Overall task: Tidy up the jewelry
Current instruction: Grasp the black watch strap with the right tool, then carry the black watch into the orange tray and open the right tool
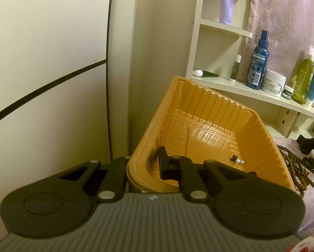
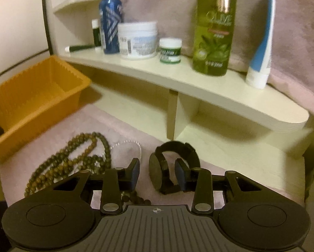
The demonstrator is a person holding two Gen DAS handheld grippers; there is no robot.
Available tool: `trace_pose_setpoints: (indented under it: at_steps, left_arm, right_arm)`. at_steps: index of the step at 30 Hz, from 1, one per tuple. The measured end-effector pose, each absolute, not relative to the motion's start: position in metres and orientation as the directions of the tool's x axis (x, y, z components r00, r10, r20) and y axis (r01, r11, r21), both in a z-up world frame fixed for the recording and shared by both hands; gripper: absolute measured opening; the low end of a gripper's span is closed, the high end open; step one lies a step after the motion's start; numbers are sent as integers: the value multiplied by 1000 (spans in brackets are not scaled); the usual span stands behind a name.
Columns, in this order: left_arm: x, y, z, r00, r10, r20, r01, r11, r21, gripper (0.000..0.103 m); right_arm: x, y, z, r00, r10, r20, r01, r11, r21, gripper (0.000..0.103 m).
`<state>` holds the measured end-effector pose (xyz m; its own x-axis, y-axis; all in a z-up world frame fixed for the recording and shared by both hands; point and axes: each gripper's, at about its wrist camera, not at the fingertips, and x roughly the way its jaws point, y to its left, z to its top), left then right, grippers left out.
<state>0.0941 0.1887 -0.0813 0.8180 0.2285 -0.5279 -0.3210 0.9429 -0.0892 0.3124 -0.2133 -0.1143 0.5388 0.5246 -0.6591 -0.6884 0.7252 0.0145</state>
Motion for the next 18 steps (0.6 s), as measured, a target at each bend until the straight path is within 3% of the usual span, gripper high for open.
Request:
trace_pose_setpoints:
  at_steps: [4,18]
  left_arm:
    - [94,188,-81,818,229,-528,-322,942,-90,11]
    - [94,189,-83,818,230,-527,-324,942,-91,11]
  right_arm:
    - [311,-211,-120,537,510,-672,-693,720,-7,13]
    - [269,-191,-95,528,583,-617,-719,694,41,10]
